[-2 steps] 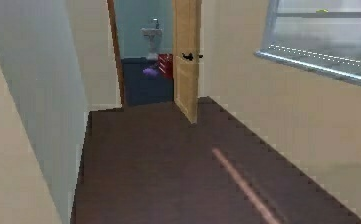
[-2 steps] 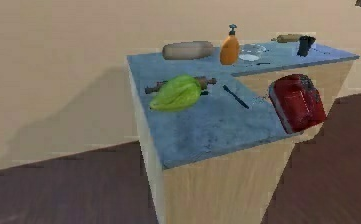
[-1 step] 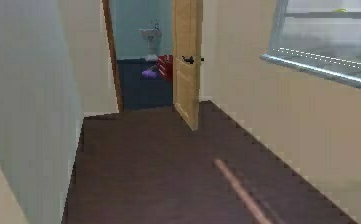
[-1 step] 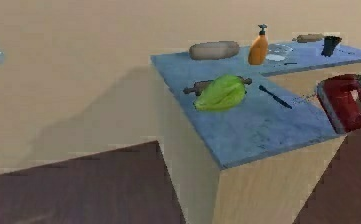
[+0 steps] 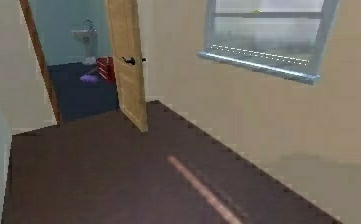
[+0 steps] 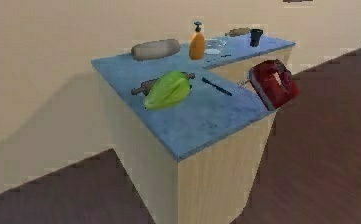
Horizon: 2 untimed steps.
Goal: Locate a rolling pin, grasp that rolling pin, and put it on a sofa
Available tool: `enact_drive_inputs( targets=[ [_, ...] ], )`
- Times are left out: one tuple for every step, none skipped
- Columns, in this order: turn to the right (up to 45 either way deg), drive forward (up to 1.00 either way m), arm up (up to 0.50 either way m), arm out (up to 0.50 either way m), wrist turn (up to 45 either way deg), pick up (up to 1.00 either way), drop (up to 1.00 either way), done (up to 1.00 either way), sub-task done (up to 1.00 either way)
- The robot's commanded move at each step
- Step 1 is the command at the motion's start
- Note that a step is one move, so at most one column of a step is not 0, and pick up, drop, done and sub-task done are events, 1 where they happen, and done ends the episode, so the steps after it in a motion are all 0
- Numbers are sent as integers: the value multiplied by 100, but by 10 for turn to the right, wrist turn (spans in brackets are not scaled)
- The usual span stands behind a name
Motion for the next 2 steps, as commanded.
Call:
enact_drive_inputs(
  targets=[
    [0, 25, 0, 0, 0, 0, 0, 0, 0],
    [450, 0, 0, 0, 0, 0, 0, 0, 0]
  ],
)
